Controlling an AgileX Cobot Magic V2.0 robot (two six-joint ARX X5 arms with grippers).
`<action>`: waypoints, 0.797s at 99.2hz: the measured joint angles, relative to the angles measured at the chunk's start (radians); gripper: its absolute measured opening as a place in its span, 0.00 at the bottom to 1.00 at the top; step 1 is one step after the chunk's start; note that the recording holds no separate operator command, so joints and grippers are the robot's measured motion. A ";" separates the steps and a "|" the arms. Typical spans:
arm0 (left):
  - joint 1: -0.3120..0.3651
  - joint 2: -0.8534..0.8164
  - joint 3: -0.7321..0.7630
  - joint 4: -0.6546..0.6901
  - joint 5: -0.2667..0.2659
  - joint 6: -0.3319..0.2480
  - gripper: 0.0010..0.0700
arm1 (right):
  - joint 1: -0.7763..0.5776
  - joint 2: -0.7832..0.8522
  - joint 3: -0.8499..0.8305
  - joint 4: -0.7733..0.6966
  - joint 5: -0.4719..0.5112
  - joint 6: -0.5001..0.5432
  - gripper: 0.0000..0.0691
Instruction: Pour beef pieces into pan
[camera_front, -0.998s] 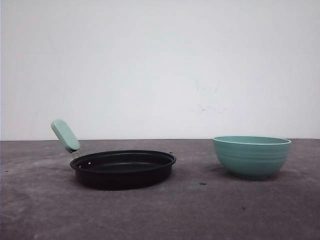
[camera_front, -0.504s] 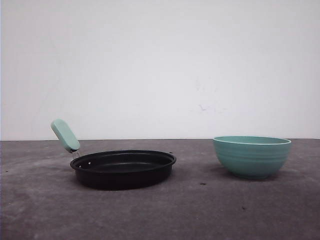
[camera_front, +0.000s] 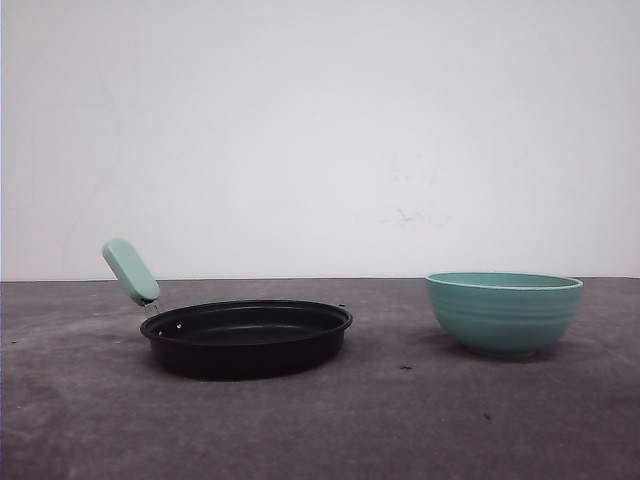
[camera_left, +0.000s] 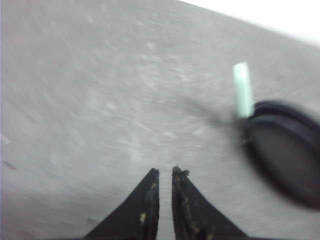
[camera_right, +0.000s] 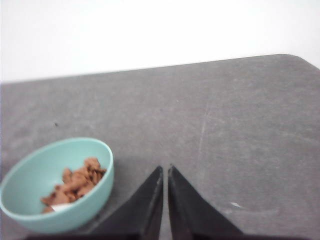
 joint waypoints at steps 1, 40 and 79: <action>0.000 0.000 0.000 0.000 0.002 -0.014 0.02 | 0.000 0.000 0.000 0.003 -0.002 0.008 0.02; 0.000 0.015 0.070 0.056 0.174 -0.293 0.02 | 0.000 0.000 0.023 0.320 -0.272 0.397 0.01; 0.000 0.348 0.622 -0.014 0.073 -0.110 0.02 | 0.000 0.183 0.518 0.013 -0.279 0.238 0.01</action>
